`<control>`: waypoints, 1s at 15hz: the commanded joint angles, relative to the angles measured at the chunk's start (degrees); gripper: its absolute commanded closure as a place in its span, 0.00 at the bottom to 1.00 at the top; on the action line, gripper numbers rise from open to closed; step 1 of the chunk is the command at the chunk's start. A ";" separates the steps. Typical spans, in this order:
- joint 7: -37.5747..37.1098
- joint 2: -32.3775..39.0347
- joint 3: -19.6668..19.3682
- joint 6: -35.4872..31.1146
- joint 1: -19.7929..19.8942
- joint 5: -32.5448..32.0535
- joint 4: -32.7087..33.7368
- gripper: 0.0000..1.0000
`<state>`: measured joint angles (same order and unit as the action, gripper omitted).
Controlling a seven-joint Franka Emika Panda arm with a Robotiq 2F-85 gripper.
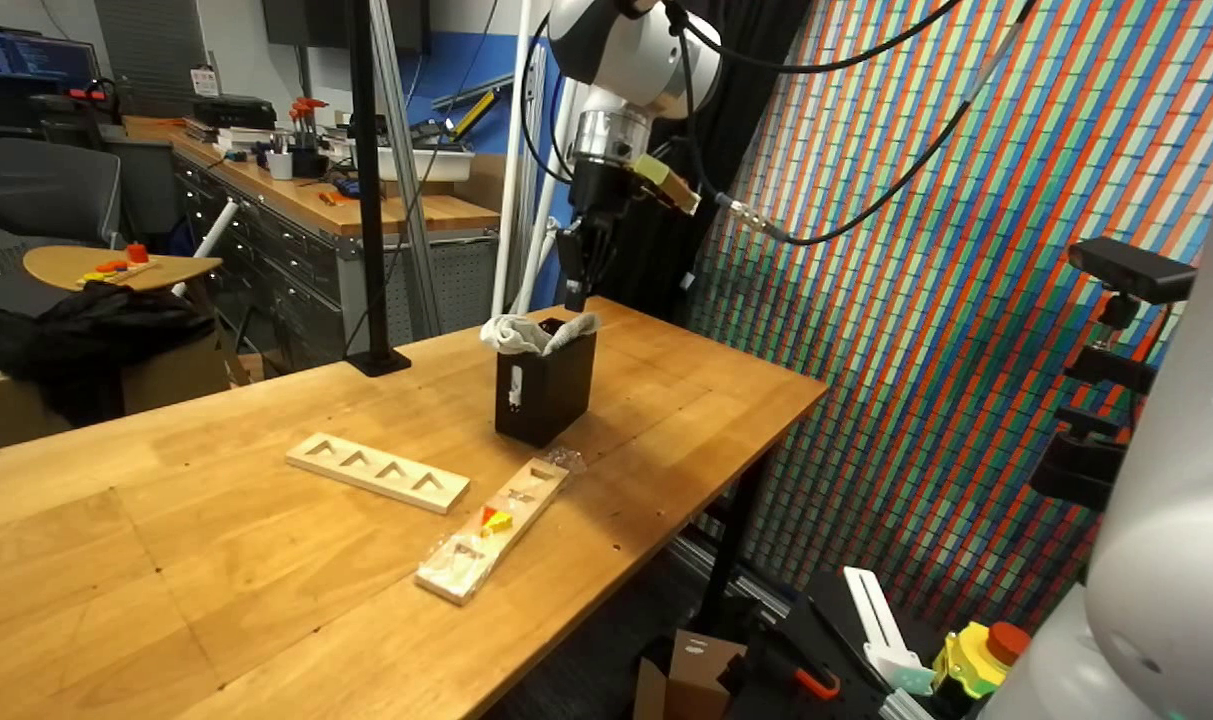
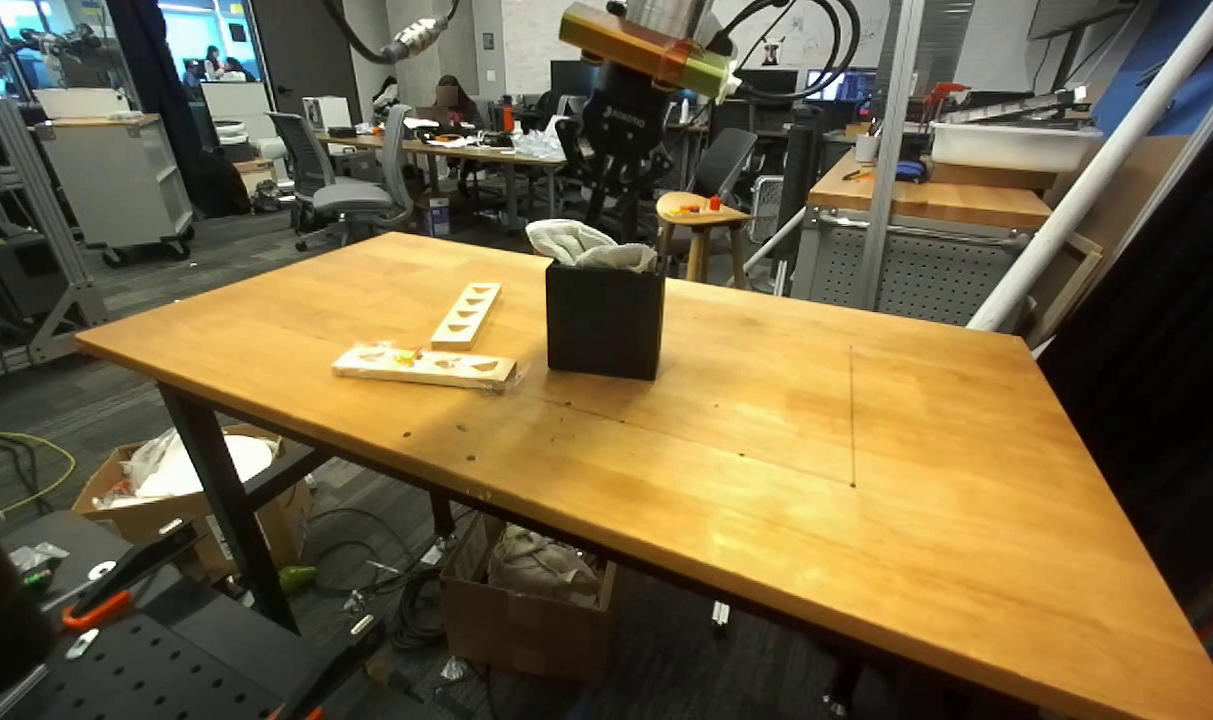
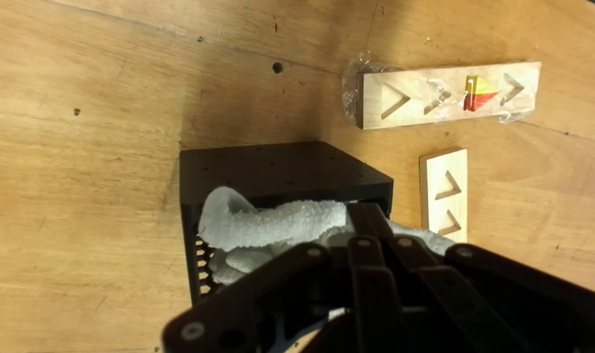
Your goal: Put the white towel inside the black holder on the table
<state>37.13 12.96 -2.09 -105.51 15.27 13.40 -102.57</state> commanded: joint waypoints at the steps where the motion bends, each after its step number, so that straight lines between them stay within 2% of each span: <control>1: -0.05 -0.79 -1.27 0.14 -1.22 -0.60 -1.42 1.00; 8: 0.72 2.57 -1.41 1.39 -0.94 -0.76 1.26 1.00; 15: 1.40 8.69 -0.97 3.93 -0.40 -1.85 8.71 1.00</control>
<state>37.61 18.48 -2.49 -104.58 15.22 12.62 -99.51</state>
